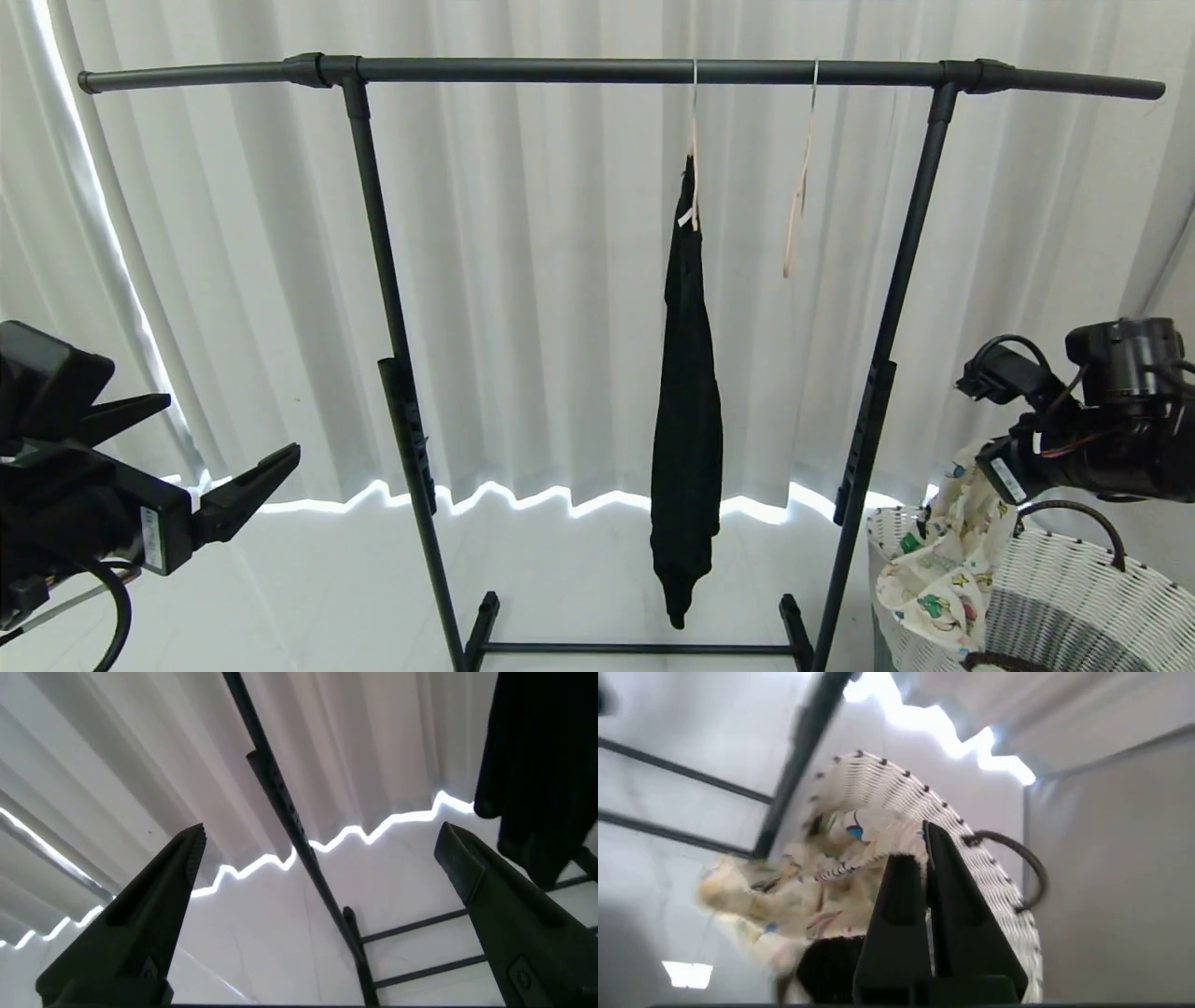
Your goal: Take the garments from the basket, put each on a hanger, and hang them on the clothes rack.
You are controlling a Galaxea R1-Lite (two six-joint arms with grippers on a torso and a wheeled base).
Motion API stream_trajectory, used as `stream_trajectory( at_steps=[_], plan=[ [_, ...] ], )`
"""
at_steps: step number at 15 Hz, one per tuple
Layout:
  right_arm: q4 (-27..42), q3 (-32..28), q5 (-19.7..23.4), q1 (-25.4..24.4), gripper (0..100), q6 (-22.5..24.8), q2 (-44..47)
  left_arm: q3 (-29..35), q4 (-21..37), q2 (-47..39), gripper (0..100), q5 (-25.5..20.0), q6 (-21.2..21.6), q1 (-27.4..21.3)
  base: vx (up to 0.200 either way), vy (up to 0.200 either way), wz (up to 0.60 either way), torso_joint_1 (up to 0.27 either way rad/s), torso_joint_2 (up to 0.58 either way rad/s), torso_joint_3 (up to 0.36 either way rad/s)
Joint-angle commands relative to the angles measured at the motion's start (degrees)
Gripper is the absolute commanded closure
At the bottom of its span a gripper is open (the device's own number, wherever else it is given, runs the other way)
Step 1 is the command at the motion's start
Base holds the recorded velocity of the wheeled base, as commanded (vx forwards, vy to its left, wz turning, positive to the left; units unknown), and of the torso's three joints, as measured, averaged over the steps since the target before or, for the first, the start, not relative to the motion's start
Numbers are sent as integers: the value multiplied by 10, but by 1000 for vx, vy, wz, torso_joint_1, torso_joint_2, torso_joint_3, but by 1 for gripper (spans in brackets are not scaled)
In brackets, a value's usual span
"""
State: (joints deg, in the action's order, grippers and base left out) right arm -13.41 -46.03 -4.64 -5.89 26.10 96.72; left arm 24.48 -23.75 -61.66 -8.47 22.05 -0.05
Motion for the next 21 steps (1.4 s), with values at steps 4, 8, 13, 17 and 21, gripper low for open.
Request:
stream_trajectory(
  at_steps=[4,8,13,17,21],
  plan=[
    [151,-87,-15,-150,100,-14,-161,-41,0,28,0,-44,-44,-10,-100,0,0,0,2,1],
    [171,-206,-16,-250,100,-84,-116,-17,0,20,0,-113,-117,-99,0,0,0,0,0,0],
    [179,-385,-15,-333,100,-114,-16,14,0,0,0,-110,-125,-291,0,0,0,0,0,0],
    [180,-501,-15,-390,100,-130,56,102,0,-77,0,-93,-224,-339,0,0,0,0,0,0],
    [182,-551,-15,-433,100,-130,96,172,0,-167,0,-20,-297,-413,0,0,0,0,0,0]
  ],
)
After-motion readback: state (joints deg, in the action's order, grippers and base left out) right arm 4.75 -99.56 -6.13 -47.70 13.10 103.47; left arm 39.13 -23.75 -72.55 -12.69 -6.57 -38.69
